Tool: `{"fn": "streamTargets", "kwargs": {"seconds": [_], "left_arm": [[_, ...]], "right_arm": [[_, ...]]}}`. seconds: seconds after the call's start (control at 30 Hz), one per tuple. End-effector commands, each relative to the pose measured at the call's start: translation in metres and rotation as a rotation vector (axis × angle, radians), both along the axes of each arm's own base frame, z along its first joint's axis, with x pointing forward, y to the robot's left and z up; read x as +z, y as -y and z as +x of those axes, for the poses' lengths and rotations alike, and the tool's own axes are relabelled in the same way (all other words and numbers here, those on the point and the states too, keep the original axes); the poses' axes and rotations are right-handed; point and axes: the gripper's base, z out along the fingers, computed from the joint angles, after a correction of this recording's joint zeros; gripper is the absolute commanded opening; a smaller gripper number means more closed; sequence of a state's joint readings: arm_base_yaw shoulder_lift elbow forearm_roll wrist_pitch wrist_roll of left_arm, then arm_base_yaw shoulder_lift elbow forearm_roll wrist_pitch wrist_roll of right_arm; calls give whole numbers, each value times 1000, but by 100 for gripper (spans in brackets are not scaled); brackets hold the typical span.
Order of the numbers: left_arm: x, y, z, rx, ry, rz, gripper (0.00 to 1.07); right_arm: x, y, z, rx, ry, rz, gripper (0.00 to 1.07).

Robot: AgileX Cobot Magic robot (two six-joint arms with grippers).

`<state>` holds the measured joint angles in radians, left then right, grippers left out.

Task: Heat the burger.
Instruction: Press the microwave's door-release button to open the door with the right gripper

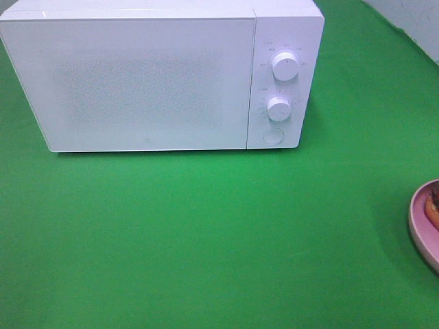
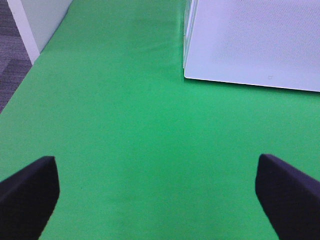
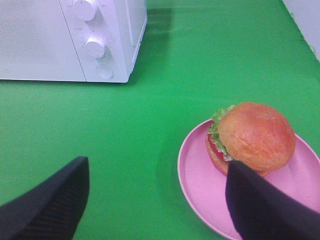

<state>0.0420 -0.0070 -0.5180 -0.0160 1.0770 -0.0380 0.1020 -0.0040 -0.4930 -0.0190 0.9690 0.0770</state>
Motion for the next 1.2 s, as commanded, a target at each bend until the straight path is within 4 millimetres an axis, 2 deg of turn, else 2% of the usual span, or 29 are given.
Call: {"fn": "streamTargets", "kwargs": {"seconds": [0.03, 0.87, 1.1, 1.17, 1.2], "left_arm": [[0, 0, 0, 2, 12, -1, 100], [0, 0, 0, 2, 12, -1, 100], [0, 0, 0, 2, 12, -1, 100], [0, 0, 0, 2, 12, -1, 100], [0, 0, 0, 2, 12, -1, 100]], "right_arm": [[0, 0, -3, 0, 39, 1, 73], [0, 0, -3, 0, 39, 2, 73], [18, 0, -3, -8, 119, 30, 73], [24, -1, 12, -9, 121, 33, 73], [24, -1, 12, -9, 121, 33, 73]]}}
